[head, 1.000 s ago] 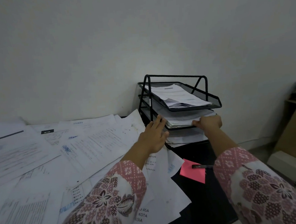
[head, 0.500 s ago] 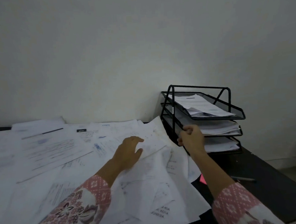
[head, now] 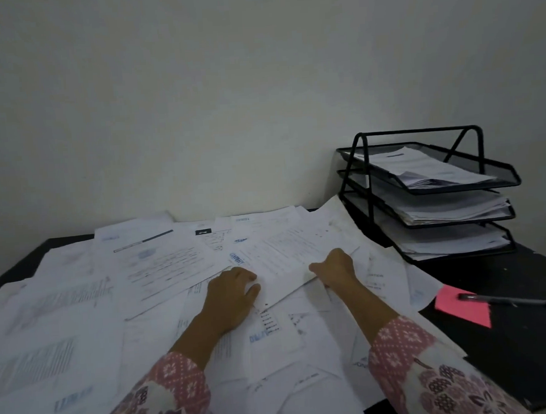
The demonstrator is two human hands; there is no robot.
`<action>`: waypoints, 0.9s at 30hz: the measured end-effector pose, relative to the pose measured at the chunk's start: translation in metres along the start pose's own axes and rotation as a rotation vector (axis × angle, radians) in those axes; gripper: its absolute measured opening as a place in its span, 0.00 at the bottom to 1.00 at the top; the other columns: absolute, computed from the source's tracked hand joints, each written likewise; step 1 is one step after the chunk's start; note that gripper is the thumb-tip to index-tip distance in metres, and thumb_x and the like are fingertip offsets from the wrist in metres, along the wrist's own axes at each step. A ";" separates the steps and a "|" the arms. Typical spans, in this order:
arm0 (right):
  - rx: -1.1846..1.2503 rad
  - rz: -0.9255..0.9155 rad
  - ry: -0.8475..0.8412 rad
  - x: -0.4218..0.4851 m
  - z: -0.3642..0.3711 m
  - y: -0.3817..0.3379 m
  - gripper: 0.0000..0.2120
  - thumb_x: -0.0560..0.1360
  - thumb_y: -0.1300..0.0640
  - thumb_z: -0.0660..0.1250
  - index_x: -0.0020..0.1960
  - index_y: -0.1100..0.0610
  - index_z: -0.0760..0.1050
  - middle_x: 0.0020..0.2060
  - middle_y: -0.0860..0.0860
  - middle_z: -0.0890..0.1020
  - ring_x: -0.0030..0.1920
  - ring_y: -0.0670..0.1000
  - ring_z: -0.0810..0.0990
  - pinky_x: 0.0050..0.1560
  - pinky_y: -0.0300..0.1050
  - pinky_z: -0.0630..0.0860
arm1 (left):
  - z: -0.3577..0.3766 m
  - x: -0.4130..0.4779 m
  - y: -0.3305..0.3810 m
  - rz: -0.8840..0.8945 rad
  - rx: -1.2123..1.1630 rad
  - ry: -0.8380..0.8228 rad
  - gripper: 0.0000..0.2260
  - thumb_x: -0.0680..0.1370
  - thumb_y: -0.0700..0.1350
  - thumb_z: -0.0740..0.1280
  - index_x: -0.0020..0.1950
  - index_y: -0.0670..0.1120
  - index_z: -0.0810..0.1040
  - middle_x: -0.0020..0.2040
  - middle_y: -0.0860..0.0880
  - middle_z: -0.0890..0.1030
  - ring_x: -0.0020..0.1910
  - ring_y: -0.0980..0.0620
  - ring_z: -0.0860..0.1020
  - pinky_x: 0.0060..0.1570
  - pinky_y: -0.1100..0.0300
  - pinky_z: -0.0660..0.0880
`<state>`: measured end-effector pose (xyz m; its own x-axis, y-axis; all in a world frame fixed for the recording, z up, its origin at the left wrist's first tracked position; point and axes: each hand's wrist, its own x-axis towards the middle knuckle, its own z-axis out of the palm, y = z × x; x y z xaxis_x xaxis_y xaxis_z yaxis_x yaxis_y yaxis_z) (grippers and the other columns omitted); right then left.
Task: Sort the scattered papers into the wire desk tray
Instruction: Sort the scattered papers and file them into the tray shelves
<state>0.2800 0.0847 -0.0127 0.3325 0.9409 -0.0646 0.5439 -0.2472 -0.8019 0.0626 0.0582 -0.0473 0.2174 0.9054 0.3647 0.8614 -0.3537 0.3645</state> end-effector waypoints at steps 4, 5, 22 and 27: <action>0.155 0.205 0.058 0.007 0.007 -0.013 0.28 0.70 0.59 0.72 0.64 0.67 0.66 0.61 0.62 0.73 0.57 0.59 0.76 0.46 0.42 0.73 | 0.010 -0.006 -0.007 0.055 -0.036 0.130 0.26 0.74 0.60 0.50 0.54 0.47 0.81 0.52 0.51 0.81 0.51 0.49 0.78 0.54 0.49 0.73; 0.199 0.233 0.081 0.009 0.008 -0.015 0.28 0.71 0.61 0.71 0.66 0.68 0.63 0.62 0.63 0.72 0.58 0.59 0.75 0.47 0.44 0.73 | 0.012 -0.006 -0.007 0.067 -0.046 0.149 0.25 0.75 0.59 0.51 0.53 0.47 0.82 0.51 0.51 0.81 0.50 0.49 0.78 0.52 0.49 0.73; -0.030 -0.220 0.325 0.026 -0.018 -0.010 0.15 0.76 0.70 0.56 0.32 0.58 0.60 0.31 0.51 0.67 0.38 0.52 0.70 0.33 0.41 0.63 | -0.019 0.002 -0.018 -0.290 -0.327 0.579 0.07 0.73 0.38 0.66 0.48 0.47 0.80 0.49 0.47 0.79 0.52 0.47 0.74 0.50 0.54 0.72; 0.232 -0.095 0.312 0.030 -0.024 -0.012 0.13 0.78 0.65 0.53 0.61 0.67 0.68 0.55 0.59 0.75 0.55 0.59 0.74 0.53 0.47 0.70 | -0.067 0.014 -0.075 -0.890 0.019 0.290 0.26 0.74 0.53 0.68 0.68 0.44 0.66 0.69 0.38 0.64 0.69 0.38 0.61 0.66 0.46 0.61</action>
<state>0.3019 0.1106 0.0086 0.5263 0.8329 0.1711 0.4073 -0.0703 -0.9106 -0.0295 0.0817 -0.0116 -0.6462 0.7466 0.1584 0.6639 0.4475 0.5991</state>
